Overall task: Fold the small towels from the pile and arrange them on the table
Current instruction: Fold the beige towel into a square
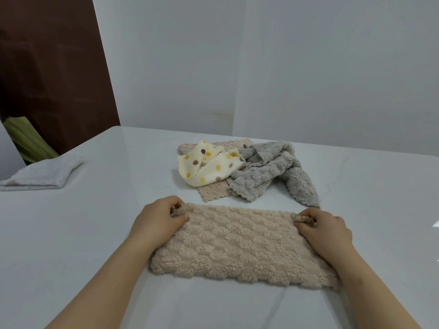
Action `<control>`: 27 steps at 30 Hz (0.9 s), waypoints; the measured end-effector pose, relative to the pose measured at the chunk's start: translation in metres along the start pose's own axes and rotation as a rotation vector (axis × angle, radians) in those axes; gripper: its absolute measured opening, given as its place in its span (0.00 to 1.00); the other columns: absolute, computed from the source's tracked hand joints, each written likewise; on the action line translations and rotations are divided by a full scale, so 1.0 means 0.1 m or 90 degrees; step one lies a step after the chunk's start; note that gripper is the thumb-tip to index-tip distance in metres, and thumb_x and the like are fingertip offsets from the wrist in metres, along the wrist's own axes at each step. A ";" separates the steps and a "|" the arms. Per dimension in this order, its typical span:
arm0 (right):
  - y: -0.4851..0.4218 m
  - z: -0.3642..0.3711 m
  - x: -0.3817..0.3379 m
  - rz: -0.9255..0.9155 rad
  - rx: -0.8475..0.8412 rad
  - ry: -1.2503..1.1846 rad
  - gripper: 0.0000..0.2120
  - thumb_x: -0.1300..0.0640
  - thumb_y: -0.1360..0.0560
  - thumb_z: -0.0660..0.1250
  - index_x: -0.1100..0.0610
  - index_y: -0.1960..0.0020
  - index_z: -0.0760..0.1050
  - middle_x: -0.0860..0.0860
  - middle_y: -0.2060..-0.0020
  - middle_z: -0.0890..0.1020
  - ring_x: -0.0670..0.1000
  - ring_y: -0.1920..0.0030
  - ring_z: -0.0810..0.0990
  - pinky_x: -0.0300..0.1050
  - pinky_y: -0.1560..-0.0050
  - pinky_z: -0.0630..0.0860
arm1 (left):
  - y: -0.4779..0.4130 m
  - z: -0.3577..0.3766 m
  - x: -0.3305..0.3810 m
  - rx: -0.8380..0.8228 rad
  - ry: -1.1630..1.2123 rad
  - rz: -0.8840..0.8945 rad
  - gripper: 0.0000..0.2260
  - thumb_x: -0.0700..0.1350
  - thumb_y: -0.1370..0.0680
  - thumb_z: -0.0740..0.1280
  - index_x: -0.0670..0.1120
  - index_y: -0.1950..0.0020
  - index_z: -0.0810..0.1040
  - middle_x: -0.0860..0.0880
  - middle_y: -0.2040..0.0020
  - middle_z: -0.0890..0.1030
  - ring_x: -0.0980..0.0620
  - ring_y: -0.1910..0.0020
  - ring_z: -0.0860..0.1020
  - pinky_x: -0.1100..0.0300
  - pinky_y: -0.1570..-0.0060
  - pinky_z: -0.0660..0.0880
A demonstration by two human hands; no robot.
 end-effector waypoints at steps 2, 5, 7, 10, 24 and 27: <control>0.02 -0.04 -0.05 -0.038 0.035 -0.074 0.07 0.58 0.28 0.67 0.47 0.61 0.74 0.48 0.63 0.77 0.57 0.50 0.75 0.44 0.54 0.69 | -0.01 -0.01 -0.05 0.003 0.081 -0.006 0.04 0.45 0.27 0.69 0.53 0.59 0.76 0.55 0.60 0.78 0.53 0.58 0.75 0.59 0.59 0.70; 0.08 -0.17 -0.10 -0.057 0.096 -0.219 0.07 0.62 0.29 0.68 0.51 0.64 0.76 0.42 0.65 0.76 0.50 0.58 0.74 0.39 0.61 0.63 | -0.01 -0.07 -0.14 0.025 0.330 -0.061 0.02 0.43 0.27 0.71 0.49 0.60 0.79 0.47 0.59 0.81 0.48 0.58 0.79 0.53 0.53 0.75; 0.10 -0.19 -0.08 -0.052 0.111 -0.324 0.08 0.61 0.30 0.70 0.52 0.65 0.77 0.46 0.64 0.79 0.51 0.58 0.75 0.42 0.56 0.66 | 0.00 -0.10 -0.15 0.050 0.459 -0.092 0.03 0.44 0.26 0.69 0.46 0.58 0.80 0.44 0.58 0.82 0.46 0.58 0.80 0.50 0.51 0.77; 0.09 -0.20 -0.04 -0.037 0.113 -0.497 0.06 0.62 0.31 0.72 0.53 0.64 0.79 0.56 0.63 0.81 0.53 0.60 0.77 0.47 0.55 0.74 | 0.02 -0.21 -0.13 0.113 0.497 -0.075 0.04 0.44 0.25 0.68 0.46 0.59 0.79 0.48 0.60 0.81 0.49 0.59 0.80 0.53 0.54 0.77; 0.14 -0.46 -0.08 -0.062 0.156 -0.779 0.09 0.67 0.31 0.70 0.56 0.66 0.78 0.44 0.76 0.78 0.41 0.73 0.74 0.29 0.74 0.69 | 0.17 -0.56 0.11 0.262 0.509 0.053 0.08 0.42 0.25 0.67 0.46 0.64 0.75 0.60 0.73 0.78 0.66 0.73 0.76 0.76 0.72 0.71; 0.17 -0.48 -0.10 -0.068 0.156 -0.789 0.07 0.68 0.30 0.69 0.58 0.63 0.76 0.42 0.76 0.80 0.38 0.73 0.76 0.29 0.74 0.70 | 0.19 -0.61 0.12 0.286 0.513 0.049 0.08 0.42 0.27 0.69 0.46 0.65 0.75 0.57 0.71 0.79 0.65 0.72 0.77 0.72 0.70 0.73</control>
Point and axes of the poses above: each hand's wrist, its own y-axis away from the middle knuckle, its own z-axis out of the palm, x = y × z, the point moved 8 cm from there along -y, towards the middle knuckle
